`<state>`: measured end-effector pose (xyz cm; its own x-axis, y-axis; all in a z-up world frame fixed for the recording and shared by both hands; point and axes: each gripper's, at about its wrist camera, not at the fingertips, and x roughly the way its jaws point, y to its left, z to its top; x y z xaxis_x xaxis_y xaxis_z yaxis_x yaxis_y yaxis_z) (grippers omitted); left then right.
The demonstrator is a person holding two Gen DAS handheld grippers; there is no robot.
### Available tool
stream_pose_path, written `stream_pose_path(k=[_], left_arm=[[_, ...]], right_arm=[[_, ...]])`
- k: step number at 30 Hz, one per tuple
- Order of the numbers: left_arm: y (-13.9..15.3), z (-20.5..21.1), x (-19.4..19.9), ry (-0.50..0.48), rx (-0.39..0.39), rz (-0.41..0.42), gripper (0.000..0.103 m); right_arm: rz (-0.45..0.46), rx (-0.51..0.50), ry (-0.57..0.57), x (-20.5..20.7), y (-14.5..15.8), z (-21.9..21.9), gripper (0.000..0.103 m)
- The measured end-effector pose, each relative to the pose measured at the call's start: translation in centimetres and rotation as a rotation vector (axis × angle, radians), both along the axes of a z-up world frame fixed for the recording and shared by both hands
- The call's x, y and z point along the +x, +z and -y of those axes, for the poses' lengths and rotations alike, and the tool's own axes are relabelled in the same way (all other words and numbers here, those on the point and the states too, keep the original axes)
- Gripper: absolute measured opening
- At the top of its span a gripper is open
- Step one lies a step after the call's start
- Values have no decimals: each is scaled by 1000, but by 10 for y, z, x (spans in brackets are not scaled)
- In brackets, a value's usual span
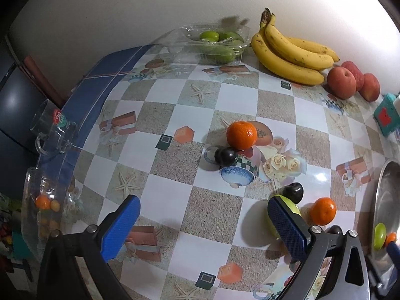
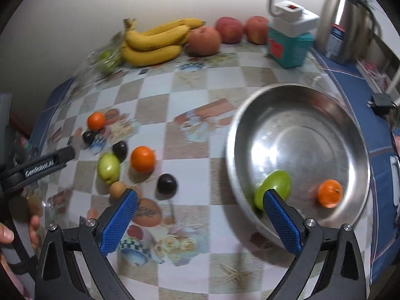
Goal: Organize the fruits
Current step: 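Move the right tool toward a dark plum while the left tool approaches a green pear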
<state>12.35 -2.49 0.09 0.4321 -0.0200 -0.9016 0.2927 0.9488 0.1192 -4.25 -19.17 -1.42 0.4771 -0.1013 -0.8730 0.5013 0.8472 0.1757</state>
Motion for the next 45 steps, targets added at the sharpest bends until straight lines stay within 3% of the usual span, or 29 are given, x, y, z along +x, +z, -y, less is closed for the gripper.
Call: stream_pose_path(k=[8, 16, 21, 30, 36, 45], left_arm=[[-5, 0, 2, 4, -30, -15, 103], [-21, 8, 6, -5, -81, -99, 103], [-28, 13, 6, -10, -138, -156, 103], [-42, 34, 1, -70, -152, -206, 103], [-43, 43, -2, -99, -161, -216, 101], [-53, 50, -8, -118, -172, -265, 87]], right_arm=[[33, 51, 24, 15, -5, -10, 100], [24, 59, 7, 27, -13, -9, 99], [1, 76, -1, 35, -22, -9, 79], [-42, 78, 14, 46, -41, -14, 76], [-71, 81, 12, 48, -51, -14, 68], [-79, 74, 35, 51, -53, -19, 59]])
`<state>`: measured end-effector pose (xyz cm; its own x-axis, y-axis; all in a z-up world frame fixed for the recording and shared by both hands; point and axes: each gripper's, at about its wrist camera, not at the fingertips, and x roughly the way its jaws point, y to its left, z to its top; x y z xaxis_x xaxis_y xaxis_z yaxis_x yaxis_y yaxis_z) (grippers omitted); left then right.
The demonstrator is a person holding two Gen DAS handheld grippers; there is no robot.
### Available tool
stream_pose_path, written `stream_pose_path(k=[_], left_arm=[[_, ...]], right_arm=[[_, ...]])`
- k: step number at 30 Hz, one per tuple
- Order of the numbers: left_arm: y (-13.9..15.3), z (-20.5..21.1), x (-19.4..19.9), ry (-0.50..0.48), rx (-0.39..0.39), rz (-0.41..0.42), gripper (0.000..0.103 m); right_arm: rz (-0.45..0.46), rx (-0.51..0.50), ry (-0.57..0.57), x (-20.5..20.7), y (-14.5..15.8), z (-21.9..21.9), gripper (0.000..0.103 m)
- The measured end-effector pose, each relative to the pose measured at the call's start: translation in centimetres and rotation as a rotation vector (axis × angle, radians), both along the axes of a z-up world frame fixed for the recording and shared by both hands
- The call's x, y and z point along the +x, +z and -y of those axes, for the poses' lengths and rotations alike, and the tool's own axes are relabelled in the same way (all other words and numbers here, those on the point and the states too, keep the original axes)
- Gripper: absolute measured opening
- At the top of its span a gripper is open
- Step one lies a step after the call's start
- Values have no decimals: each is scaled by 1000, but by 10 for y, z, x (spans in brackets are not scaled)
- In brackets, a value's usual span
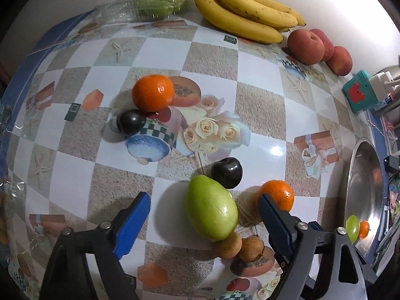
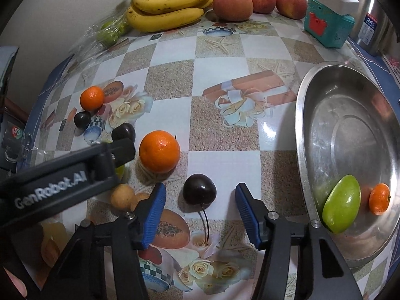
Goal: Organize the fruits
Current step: 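Move the right tool toward a dark plum while the left tool approaches a green pear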
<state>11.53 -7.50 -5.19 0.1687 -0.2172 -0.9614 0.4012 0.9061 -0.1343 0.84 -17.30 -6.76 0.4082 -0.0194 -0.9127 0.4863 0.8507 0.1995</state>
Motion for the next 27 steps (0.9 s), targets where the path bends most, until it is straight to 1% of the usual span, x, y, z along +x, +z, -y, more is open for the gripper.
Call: stream_pose_path(k=[4, 9, 12, 15, 19, 22, 24, 26, 27], left_arm=[[-2, -4, 1, 19, -3, -9, 86], [-6, -17, 8, 71, 4, -24, 85], [-7, -21, 11, 87, -15, -44, 85], [-5, -21, 11, 89, -20, -46, 81], [-5, -12, 7, 61, -21, -47, 71], [-5, -9, 5, 48, -13, -37, 66], [-4, -10, 5, 44, -28, -43, 59], [-3, -8, 4, 39, -55, -55, 46], [-3, -6, 4, 38, -66, -60, 44]], right_arm=[[-4, -7, -4, 0, 0, 1, 59], [-5, -8, -17, -3, 0, 6, 59], [-10, -19, -12, -2, 0, 4, 59], [-9, -16, -15, -3, 0, 5, 59], [-9, -11, -18, -3, 0, 4, 58], [-8, -11, -9, -2, 0, 2, 51], [-6, -8, -4, -1, 0, 1, 51], [-5, -7, -3, -1, 0, 1, 51], [-4, -7, -1, -1, 0, 1, 49]])
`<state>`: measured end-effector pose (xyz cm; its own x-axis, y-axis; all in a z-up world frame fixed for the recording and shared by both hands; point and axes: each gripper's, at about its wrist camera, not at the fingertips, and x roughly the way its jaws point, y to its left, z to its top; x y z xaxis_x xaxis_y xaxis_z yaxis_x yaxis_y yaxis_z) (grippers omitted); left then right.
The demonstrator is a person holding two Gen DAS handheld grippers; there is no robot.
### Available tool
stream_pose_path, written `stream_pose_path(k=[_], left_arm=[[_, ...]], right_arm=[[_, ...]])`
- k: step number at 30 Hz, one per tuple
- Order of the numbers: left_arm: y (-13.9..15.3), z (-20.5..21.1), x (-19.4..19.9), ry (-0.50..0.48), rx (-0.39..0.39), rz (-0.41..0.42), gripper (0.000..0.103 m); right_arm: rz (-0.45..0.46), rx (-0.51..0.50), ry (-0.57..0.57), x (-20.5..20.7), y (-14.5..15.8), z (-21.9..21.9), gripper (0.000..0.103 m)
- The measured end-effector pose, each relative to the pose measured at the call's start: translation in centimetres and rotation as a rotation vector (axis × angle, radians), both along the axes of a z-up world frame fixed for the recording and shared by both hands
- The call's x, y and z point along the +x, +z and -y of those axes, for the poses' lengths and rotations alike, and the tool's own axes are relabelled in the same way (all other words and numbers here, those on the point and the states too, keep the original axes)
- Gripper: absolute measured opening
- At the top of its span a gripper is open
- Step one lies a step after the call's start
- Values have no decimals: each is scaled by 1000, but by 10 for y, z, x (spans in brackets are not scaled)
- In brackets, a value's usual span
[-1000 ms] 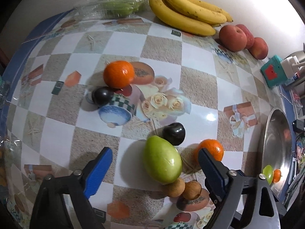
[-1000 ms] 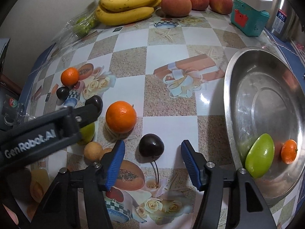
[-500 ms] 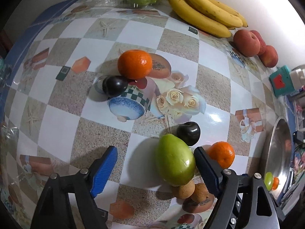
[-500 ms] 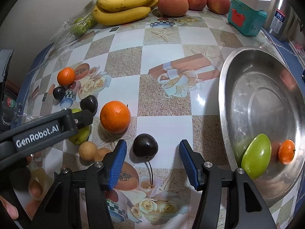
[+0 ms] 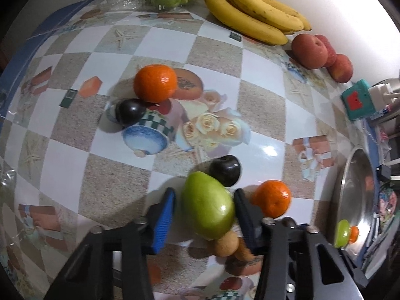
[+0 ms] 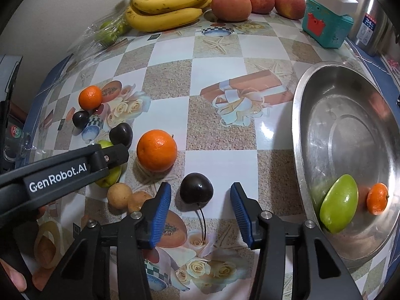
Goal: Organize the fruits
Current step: 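Move the right tool toward a dark plum while the left tool approaches a green pear, then close the right tool on the dark plum while the left tool grasps the green pear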
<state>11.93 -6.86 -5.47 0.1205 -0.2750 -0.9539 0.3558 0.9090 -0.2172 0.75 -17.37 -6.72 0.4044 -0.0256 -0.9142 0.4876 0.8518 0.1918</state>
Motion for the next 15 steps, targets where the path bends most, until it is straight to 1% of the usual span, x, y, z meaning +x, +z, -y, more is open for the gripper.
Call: stream_pose_path(k=[1, 5, 7, 10, 12, 15], left_arm=[[0, 3, 0, 0, 5, 3, 44], [-1, 13, 2, 12, 12, 8, 44], [2, 9, 2, 25, 12, 16, 44], [4, 2, 6, 44, 2, 28, 44], [8, -6, 7, 52, -3, 36, 44], [12, -12, 9, 67, -14, 43, 44]], right_arm=[[0, 0, 1, 1, 0, 0, 47], [4, 5, 6, 2, 0, -1, 44], [7, 9, 9, 2, 1, -1, 40], [9, 12, 20, 2, 1, -3, 39], [10, 12, 27, 3, 1, -5, 36], [11, 9, 26, 3, 2, -6, 35]])
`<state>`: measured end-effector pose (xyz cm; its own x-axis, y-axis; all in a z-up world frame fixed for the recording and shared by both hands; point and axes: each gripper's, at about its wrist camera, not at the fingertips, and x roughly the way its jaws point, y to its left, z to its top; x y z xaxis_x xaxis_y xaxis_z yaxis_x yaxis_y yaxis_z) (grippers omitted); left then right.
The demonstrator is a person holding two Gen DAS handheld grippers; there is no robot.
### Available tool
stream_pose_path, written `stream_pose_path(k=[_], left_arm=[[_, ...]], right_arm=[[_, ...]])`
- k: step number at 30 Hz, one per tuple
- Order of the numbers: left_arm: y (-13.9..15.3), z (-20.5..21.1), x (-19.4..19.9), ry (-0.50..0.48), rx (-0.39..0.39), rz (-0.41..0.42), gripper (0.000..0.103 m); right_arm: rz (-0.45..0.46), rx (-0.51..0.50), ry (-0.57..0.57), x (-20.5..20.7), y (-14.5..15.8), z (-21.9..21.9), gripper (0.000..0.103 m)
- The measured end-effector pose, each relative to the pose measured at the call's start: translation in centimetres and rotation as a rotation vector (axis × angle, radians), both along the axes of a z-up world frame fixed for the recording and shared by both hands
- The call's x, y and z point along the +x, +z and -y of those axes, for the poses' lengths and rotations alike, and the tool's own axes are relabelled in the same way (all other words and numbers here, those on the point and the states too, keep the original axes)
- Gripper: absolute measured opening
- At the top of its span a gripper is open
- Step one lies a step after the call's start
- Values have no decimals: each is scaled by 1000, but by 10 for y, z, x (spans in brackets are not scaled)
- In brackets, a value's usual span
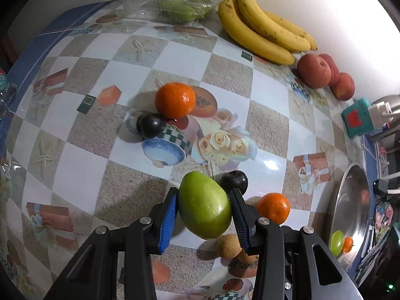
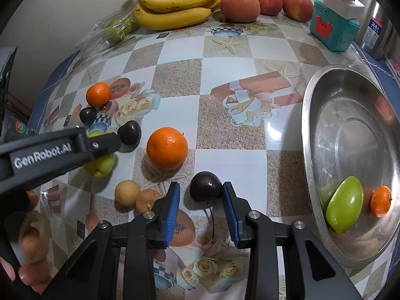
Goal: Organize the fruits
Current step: 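Close the right tool on the dark plum while the left tool grasps the green pear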
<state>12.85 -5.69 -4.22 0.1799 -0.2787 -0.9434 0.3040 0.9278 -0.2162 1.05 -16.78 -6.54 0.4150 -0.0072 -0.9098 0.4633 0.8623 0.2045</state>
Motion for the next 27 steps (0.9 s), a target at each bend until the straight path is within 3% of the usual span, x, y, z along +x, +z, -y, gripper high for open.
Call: stream_pose_path(k=[6, 19, 27], left_arm=[[6, -8, 3, 27, -15, 13, 44], [17, -20, 5, 62, -37, 35, 44], [18, -20, 5, 64, -38, 35, 44]], right_arm=[[-4, -11, -13, -1, 0, 1, 28], [45, 54, -30, -8, 11, 7, 22], [35, 37, -28, -6, 9, 6, 21]])
